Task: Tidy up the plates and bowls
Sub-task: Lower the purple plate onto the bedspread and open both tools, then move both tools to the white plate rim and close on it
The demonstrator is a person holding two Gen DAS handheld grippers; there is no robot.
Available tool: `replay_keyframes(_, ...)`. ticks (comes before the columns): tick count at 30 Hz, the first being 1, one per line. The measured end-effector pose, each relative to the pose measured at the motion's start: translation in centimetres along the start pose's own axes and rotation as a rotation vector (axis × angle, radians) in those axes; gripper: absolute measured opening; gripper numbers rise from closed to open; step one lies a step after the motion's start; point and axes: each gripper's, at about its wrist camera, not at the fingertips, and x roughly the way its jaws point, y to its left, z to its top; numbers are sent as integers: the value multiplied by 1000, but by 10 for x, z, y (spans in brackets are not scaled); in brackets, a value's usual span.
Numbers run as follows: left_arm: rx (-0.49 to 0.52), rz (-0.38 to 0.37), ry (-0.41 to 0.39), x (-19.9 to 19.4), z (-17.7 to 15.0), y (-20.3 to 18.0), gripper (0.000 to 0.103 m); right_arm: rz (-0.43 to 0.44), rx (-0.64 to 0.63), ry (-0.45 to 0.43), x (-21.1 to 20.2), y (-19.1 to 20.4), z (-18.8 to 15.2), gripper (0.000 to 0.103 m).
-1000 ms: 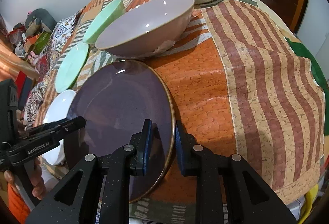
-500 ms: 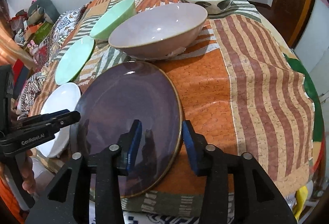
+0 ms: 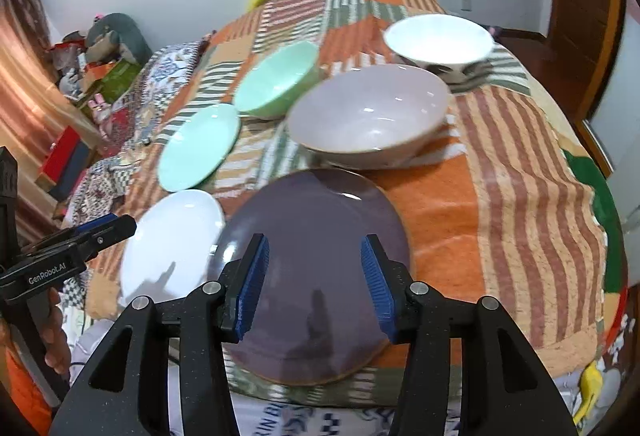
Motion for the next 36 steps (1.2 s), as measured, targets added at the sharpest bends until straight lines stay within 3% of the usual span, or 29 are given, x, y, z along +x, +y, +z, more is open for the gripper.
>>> replay_keyframes(10,-98,91,18,-5,-16,61,60,63,-97,34,25,47,10,48)
replay_keyframes(18,-160,114,64,4,-33,102,60,98,-168,98,63,82,20,48)
replay_keyframes(32,-228,67,166,32,-57,140,60,105,-244,250,129,108,30,48)
replay_keyframes(36,-210,49,157,33,-60,138,60,95,-281,292,145,113,30,48)
